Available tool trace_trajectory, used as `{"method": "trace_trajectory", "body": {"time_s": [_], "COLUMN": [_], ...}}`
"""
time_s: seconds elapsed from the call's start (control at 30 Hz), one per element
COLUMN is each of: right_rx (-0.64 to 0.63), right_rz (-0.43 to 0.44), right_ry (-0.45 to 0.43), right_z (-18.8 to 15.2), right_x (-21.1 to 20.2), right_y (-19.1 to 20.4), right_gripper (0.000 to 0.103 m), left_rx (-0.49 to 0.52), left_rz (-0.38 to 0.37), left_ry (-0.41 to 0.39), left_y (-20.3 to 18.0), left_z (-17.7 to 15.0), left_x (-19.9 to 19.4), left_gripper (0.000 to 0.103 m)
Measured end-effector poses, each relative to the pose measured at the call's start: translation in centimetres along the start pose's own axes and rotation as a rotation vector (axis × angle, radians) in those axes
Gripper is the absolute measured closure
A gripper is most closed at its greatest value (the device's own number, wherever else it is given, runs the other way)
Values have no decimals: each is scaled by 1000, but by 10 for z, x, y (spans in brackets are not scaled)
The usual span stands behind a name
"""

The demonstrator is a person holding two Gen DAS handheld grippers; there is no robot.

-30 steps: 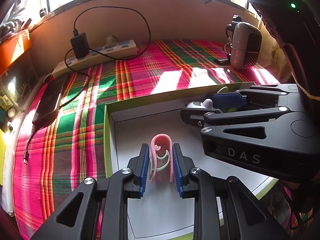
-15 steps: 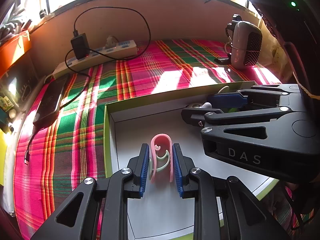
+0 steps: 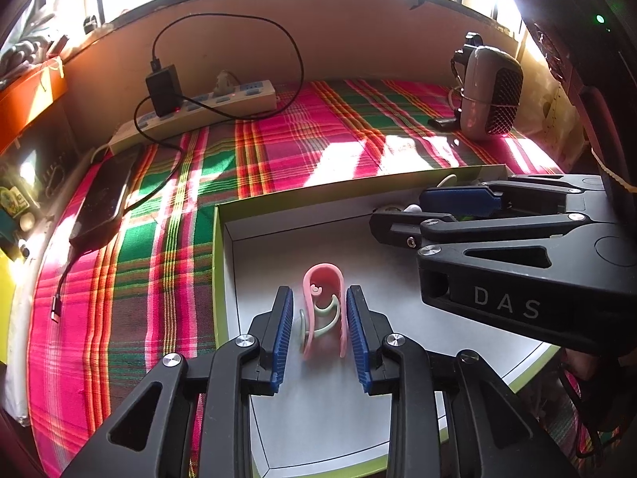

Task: Organize objects
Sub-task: 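Carry the pink clip with the left gripper while the right gripper carries the panda egg into the box, then open the left gripper to drop the pink clip while the right gripper releases the panda egg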

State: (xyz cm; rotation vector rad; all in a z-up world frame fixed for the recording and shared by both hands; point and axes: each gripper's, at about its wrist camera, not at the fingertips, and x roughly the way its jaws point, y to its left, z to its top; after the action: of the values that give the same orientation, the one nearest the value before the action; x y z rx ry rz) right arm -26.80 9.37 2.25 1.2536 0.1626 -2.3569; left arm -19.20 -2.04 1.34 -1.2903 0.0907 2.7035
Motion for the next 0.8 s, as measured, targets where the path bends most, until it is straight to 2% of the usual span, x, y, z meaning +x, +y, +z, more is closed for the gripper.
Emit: {"method": "trace_trajectory", "body": {"time_s": [0.8], "right_rx": [46], "right_rz": [-5], "right_ry": [-86], "right_z": [-23], "right_x": [-47], "right_y": [1], "right_gripper": [56], "left_rx": [-10], "left_rz": [6], "left_ry": [-65], "left_y": [-4], "left_z": [-16], "left_x": [-44], "left_gripper": [75]}}
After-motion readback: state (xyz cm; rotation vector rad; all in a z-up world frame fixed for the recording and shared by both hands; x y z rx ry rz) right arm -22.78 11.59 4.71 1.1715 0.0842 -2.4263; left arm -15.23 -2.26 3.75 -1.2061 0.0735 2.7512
